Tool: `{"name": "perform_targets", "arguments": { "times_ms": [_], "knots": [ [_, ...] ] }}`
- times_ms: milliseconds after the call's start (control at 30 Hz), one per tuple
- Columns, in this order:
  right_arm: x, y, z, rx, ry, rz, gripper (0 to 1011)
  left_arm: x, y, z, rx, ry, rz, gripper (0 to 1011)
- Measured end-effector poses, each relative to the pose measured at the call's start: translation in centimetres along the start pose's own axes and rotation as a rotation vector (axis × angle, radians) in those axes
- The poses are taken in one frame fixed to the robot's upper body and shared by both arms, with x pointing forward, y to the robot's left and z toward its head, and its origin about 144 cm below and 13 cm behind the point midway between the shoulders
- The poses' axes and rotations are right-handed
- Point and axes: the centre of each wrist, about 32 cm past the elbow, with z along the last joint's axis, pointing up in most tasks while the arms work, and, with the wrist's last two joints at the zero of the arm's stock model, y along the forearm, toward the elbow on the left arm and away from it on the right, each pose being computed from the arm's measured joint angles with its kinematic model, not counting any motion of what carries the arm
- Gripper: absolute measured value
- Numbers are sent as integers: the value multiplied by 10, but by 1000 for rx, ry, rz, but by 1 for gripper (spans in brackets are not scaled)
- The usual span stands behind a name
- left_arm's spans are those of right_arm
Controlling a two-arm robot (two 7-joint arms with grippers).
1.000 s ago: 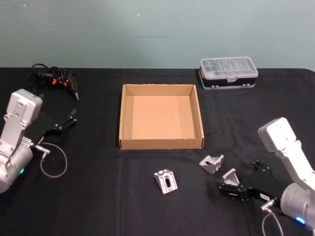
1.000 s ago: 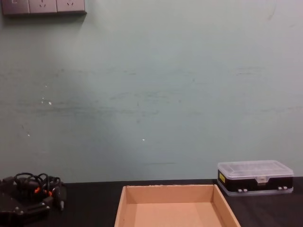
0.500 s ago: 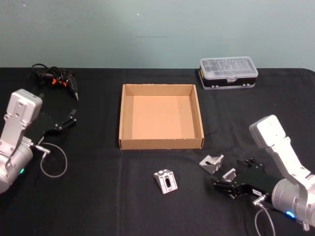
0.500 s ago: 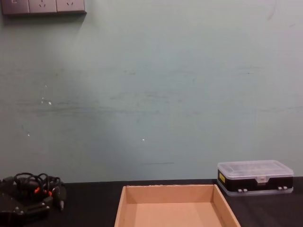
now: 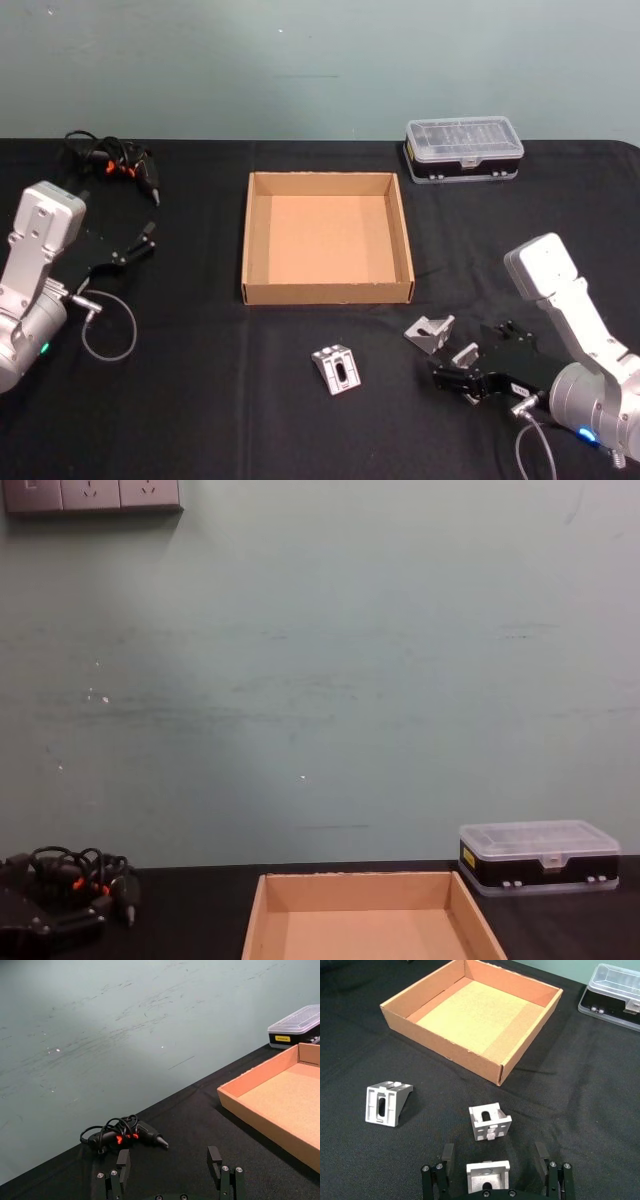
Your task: Use one hand to pick up the angle iron from the table and place it into the box.
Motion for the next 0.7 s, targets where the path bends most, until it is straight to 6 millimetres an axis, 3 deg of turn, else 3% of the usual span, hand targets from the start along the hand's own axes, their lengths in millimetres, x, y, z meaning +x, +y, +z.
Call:
{"name": "perform_targets", "arguments": {
  "times_ms": [533,700],
  "knots": [
    [0,0,0,0,0,0,1000,0,0,0,0,0,0,1011],
    [0,0,0,1,-1,0,883,0,0,0,0,0,0,1011]
  ]
}}
